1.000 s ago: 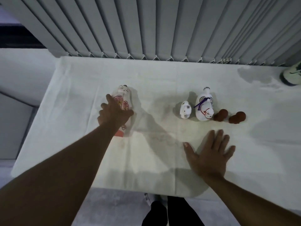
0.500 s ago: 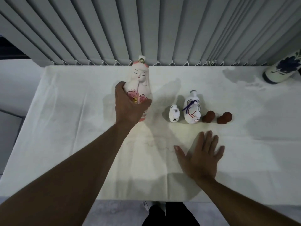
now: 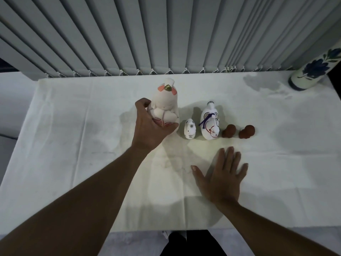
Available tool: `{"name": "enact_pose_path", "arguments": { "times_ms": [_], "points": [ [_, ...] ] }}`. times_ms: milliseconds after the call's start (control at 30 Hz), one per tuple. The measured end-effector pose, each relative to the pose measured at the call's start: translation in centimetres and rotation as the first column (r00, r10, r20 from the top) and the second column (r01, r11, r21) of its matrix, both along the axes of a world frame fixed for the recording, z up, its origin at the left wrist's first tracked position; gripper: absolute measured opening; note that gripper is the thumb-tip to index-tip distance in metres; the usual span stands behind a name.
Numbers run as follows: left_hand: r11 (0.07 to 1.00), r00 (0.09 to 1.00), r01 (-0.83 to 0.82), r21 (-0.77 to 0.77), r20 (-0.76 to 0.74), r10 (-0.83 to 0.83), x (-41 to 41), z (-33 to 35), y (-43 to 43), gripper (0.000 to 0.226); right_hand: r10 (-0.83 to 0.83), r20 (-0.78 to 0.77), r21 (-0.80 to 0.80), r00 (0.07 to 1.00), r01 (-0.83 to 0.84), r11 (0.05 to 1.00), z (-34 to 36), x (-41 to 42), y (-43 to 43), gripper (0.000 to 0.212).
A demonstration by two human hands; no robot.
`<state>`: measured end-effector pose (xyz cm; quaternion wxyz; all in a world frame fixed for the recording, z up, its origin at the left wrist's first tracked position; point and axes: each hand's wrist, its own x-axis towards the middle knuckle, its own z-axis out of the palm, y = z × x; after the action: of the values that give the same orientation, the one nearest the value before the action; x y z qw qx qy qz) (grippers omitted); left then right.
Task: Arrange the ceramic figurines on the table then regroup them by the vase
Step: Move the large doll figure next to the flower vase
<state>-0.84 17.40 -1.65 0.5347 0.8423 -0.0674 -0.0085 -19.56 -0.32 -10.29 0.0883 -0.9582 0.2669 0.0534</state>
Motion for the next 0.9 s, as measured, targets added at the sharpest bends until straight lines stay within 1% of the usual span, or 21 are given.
{"name": "enact_pose_path", "arguments": {
  "times_ms": [100,200,267,533,600,667,767,833,900],
  "points": [
    [1.0,1.0,0.011,0.024,-0.003,-0.011,0.1,0.0,-0.1,0.094,-0.001,0.013,0.006,1.0,0.001,1.0,-0.1,0.1,0.1,0.115],
    [0.995,0.999,0.036,0.098,0.026,-0.039,0.2,0.2,0.0,0.094,-0.001,0.0,0.002,1.0,0.001,1.0,0.0,0.1,-0.1,0.115],
    [0.992,0.999,0.035,0.12,0.031,-0.039,0.2,0.3,0.1,0.092,-0.002,-0.006,0.001,1.0,0.002,1.0,0.0,0.0,-0.1,0.115],
    [0.994,1.0,0.019,0.109,0.017,-0.021,-0.1,0.2,-0.1,0.088,0.0,-0.022,0.009,1.0,0.0,1.0,0.1,0.2,-0.1,0.117],
    [0.996,0.999,0.037,0.084,-0.014,-0.036,0.1,0.1,0.0,0.092,0.0,-0.02,0.018,1.0,0.0,1.0,0.1,0.2,-0.2,0.117],
    [0.997,0.995,0.062,0.048,-0.081,-0.058,0.5,-0.2,0.3,0.101,0.003,-0.022,0.033,1.0,-0.002,0.999,0.2,0.1,-0.2,0.117],
    [0.994,0.981,0.098,0.041,-0.169,-0.089,0.8,0.3,1.0,0.123,0.002,-0.01,0.07,1.0,-0.001,0.998,0.5,-0.1,-0.4,0.117],
    [0.992,0.975,0.116,0.051,-0.197,-0.104,0.9,1.0,1.5,0.132,0.019,-0.037,0.118,0.999,-0.015,0.993,0.9,-0.2,-0.9,0.119],
    [0.986,0.969,0.145,0.079,-0.213,-0.125,0.8,1.9,2.1,0.135,0.028,-0.029,0.199,0.999,-0.022,0.98,1.7,-0.3,-1.6,0.121]
  ]
}}
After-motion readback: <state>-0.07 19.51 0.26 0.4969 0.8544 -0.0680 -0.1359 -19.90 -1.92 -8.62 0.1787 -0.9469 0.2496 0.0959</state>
